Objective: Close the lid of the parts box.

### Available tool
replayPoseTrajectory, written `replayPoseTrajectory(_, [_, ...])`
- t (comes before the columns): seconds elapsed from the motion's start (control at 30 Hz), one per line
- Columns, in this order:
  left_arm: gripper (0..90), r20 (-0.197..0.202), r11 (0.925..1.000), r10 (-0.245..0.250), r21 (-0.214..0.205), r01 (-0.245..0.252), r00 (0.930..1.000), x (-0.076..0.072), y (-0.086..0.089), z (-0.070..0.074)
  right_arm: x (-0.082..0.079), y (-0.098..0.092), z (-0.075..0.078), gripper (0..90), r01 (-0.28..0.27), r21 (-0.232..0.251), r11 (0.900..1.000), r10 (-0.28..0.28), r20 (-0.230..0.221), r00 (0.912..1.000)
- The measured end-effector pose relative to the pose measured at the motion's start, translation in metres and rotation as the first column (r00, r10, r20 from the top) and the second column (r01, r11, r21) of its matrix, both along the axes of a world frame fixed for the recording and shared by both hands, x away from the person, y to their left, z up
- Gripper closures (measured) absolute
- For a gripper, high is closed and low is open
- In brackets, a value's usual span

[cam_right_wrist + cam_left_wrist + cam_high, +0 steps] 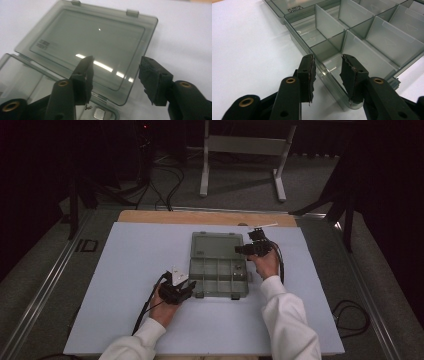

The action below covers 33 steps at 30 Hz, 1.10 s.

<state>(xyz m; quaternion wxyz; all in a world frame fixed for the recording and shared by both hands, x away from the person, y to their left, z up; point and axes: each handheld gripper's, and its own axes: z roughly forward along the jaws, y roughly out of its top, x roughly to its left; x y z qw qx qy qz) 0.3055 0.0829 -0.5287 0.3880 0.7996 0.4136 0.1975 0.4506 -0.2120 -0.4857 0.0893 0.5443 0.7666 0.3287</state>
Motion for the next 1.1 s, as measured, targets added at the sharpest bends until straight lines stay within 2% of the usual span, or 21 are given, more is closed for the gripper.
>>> replayPoseTrajectory(0.2, [63.2,0.0,1.0,0.0,-0.001,0.0,1.0,0.0,0.0,0.0,0.003,-0.002,-0.018,38.2,0.019,0.011,0.9998,-0.018,-0.085,0.9962])
replayPoseTrajectory(0.4, [63.3,0.001,1.0,0.0,0.0,0.0,1.0,0.0,0.0,0.0,0.008,-0.003,-0.03,37.7,0.042,0.104,0.9937,-0.024,-0.17,0.9852])
replayPoseTrajectory(0.53, [63.2,0.002,1.0,-0.001,0.001,0.001,1.0,0.0,0.0,0.0,0.011,-0.002,-0.035,38.4,0.048,0.146,0.9881,-0.019,-0.193,0.9809])
replayPoseTrajectory(0.73, [63.3,0.002,1.0,-0.003,0.003,0.003,1.0,0.0,0.0,0.0,0.012,-0.002,-0.036,41.1,0.054,0.159,0.9859,-0.024,-0.185,0.9825])
replayPoseTrajectory(0.83, [63.2,0.003,1.0,-0.005,0.004,0.005,1.0,0.0,0.0,0.0,0.011,-0.007,-0.029,44.9,0.061,0.195,0.9789,-0.035,-0.134,0.9904])
replayPoseTrajectory(0.97, [63.1,0.002,1.0,-0.005,0.006,0.005,1.0,0.0,0.0,0.0,0.01,-0.009,-0.019,47.8,0.04,0.198,0.9794,-0.025,-0.075,0.9969])
replayPoseTrajectory(1.1, [63.1,0.003,1.0,-0.006,0.007,0.006,1.0,0.0,0.0,0.0,0.008,-0.01,-0.015,48.2,0.021,0.197,0.9803,-0.014,-0.039,0.9991])
